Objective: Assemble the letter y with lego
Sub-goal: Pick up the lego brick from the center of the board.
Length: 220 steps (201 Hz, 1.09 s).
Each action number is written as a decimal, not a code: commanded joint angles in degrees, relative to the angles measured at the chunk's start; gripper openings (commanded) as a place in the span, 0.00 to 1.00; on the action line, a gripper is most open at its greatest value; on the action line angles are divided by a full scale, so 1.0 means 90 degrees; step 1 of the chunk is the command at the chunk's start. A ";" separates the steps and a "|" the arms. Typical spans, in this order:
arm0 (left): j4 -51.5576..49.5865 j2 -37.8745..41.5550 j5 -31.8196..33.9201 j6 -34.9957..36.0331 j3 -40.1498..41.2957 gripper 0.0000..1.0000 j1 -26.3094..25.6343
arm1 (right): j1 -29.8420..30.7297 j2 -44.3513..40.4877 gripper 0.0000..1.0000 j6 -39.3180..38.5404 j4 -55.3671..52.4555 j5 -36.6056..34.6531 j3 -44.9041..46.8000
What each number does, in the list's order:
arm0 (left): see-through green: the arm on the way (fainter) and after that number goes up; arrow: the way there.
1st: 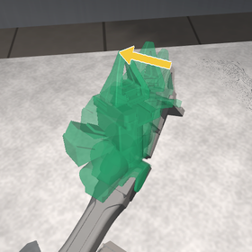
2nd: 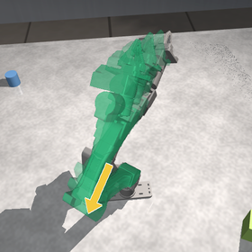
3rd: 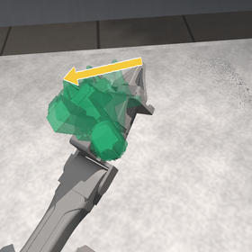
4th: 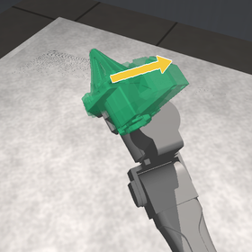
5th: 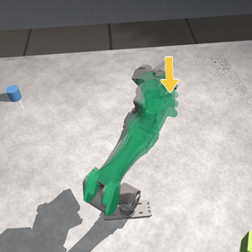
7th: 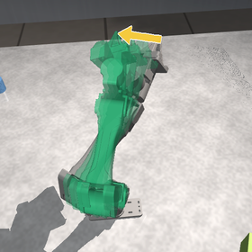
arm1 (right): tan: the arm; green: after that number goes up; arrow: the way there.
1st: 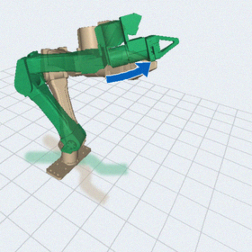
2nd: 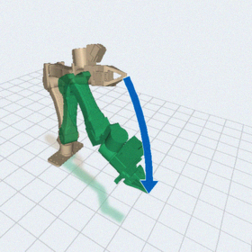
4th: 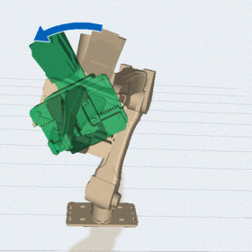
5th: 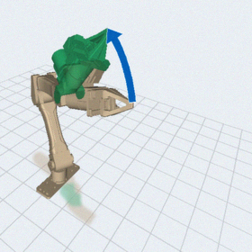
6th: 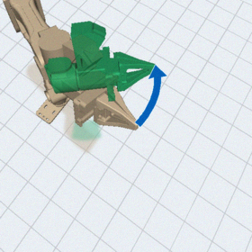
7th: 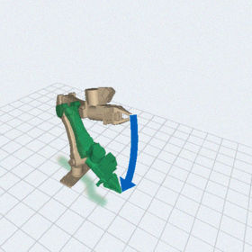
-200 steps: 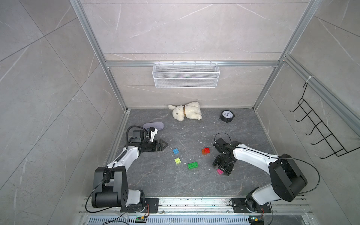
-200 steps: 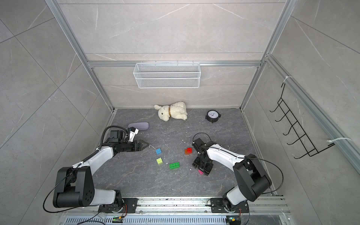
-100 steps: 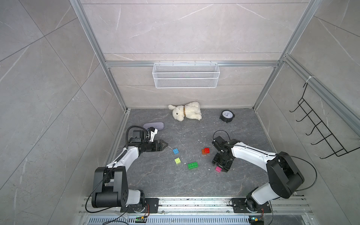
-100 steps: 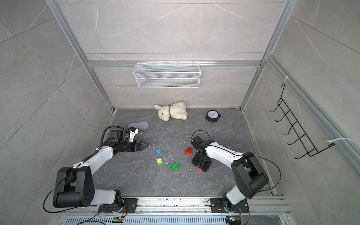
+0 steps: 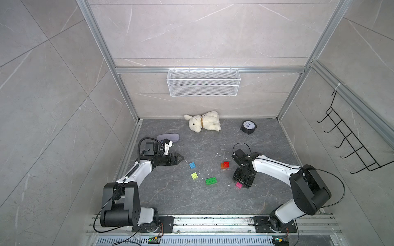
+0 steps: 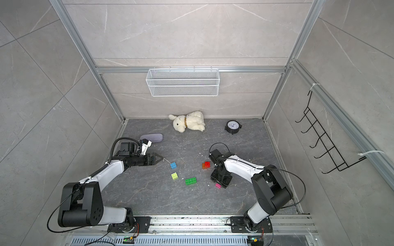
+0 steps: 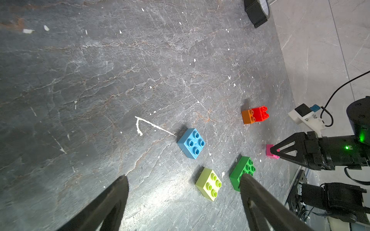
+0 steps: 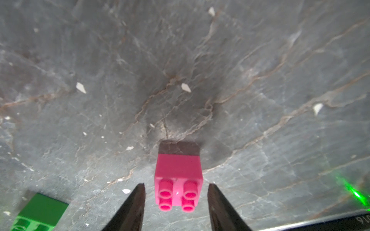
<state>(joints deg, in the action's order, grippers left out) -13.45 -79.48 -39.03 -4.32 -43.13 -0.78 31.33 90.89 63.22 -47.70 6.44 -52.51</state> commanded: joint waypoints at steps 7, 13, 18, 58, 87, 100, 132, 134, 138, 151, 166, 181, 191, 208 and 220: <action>-0.0048 0.0033 0.0028 0.0137 -0.0109 0.90 -0.0021 | -0.0056 0.0107 0.50 -0.0080 -0.0022 -0.0100 0.0031; -0.0048 0.0033 0.0033 0.0131 -0.0103 0.90 -0.0026 | -0.0071 0.0096 0.49 -0.0075 -0.0008 -0.0110 0.0050; -0.0048 0.0035 0.0039 0.0129 -0.0109 0.90 -0.0021 | -0.0073 0.0091 0.48 -0.0079 0.0009 -0.0116 0.0061; -0.0052 0.0023 0.0038 0.0133 -0.0110 0.90 -0.0021 | -0.0122 0.0100 0.47 -0.0117 0.0058 -0.0100 0.0146; -0.0052 0.0023 0.0044 0.0139 -0.0110 0.90 -0.0021 | -0.0151 0.0130 0.46 -0.0154 0.0117 -0.0080 0.0217; -0.0061 0.0031 0.0041 0.0144 -0.0105 0.90 -0.0021 | -0.0151 0.0135 0.45 -0.0176 0.0134 -0.0071 0.0219; -0.0068 0.0023 0.0050 0.0157 -0.0116 0.90 -0.0021 | -0.0146 0.0026 0.39 -0.0443 0.0020 -0.0167 0.0046; -0.0068 0.0023 0.0045 0.0152 -0.0116 0.90 -0.0021 | -0.0143 0.0020 0.39 -0.0479 0.0001 -0.0173 0.0012; -0.0068 0.0028 0.0051 0.0158 -0.0117 0.90 -0.0021 | -0.0133 0.0004 0.37 -0.0504 -0.0059 -0.0192 -0.0063; -0.0088 0.0033 0.0068 0.0196 -0.0129 0.90 -0.0012 | -0.0054 -0.0026 0.37 -0.0889 -0.0388 -0.0364 -0.0419; -0.0116 0.0050 0.0121 0.0250 -0.0146 0.90 -0.0007 | 0.0175 0.0047 0.37 -0.1233 -0.0776 -0.0565 -0.1020; -0.0146 0.0088 0.0176 0.0294 -0.0165 0.90 0.0041 | 0.0467 0.0287 0.36 -0.1526 -0.1093 -0.0674 -0.1713; -0.0161 0.0119 0.0211 0.0307 -0.0158 0.90 0.0082 | 0.0656 0.0549 0.36 -0.1695 -0.1295 -0.0742 -0.2224; -0.0169 0.0183 0.0234 0.0315 -0.0148 0.90 0.0146 | 0.0941 0.1063 0.36 -0.1926 -0.1598 -0.0823 -0.3089; -0.0165 0.0225 0.0230 0.0323 -0.0129 0.90 0.0193 | 0.1105 0.1423 0.36 -0.2062 -0.1679 -0.0794 -0.3619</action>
<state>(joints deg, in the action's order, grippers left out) -14.13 -79.42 -37.43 -2.98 -43.16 -0.01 38.63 98.00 49.63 -56.90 1.21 -77.47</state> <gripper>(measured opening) 0.903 0.366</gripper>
